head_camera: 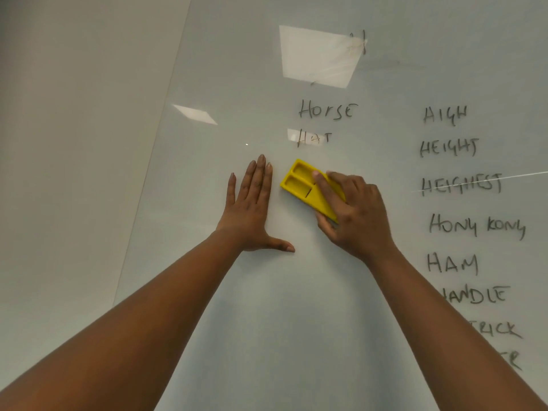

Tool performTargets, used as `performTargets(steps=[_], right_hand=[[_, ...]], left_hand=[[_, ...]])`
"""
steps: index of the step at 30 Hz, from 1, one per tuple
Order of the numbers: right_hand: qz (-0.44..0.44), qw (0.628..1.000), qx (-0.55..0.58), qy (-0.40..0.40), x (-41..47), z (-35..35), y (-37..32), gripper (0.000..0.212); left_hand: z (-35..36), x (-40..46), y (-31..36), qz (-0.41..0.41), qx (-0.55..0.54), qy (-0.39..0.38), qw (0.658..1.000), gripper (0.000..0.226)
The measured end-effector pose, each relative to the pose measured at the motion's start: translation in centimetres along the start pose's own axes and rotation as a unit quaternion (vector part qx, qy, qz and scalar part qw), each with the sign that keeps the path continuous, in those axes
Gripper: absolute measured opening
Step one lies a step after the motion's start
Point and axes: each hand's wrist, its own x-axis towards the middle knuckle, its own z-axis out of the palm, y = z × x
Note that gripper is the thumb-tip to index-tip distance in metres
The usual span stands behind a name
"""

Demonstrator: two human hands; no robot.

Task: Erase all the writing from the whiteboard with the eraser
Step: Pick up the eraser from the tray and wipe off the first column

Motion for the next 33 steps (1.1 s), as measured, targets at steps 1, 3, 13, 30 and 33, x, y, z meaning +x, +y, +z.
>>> performTargets(steps=[1, 3, 13, 30, 33], right_hand=[[0.018, 1.0, -0.004, 0.001, 0.3, -0.1, 0.3, 0.059], [0.071, 0.997, -0.007, 0.003, 1.3, 0.1, 0.2, 0.061], [0.056, 0.998, 0.021, 0.007, 1.2, 1.1, -3.0, 0.061], [0.13, 0.991, 0.003, 0.006, -0.1, 0.5, -2.6, 0.063], [0.077, 0.997, 0.024, -0.001, -1.9, 0.8, -4.8, 0.064]], left_hand=[[0.0, 0.0, -0.1, 0.002, 0.003, -0.001, 1.0, 0.141], [-0.1, 0.0, -0.2, 0.004, 0.002, 0.0, 1.0, 0.14], [-0.7, -0.2, -2.3, 0.059, -0.047, 0.012, 0.997, 0.134], [-0.9, 0.1, -3.1, 0.055, -0.245, 0.06, 0.966, 0.074], [-0.5, 0.1, -3.0, 0.046, -0.278, 0.095, 0.955, 0.074]])
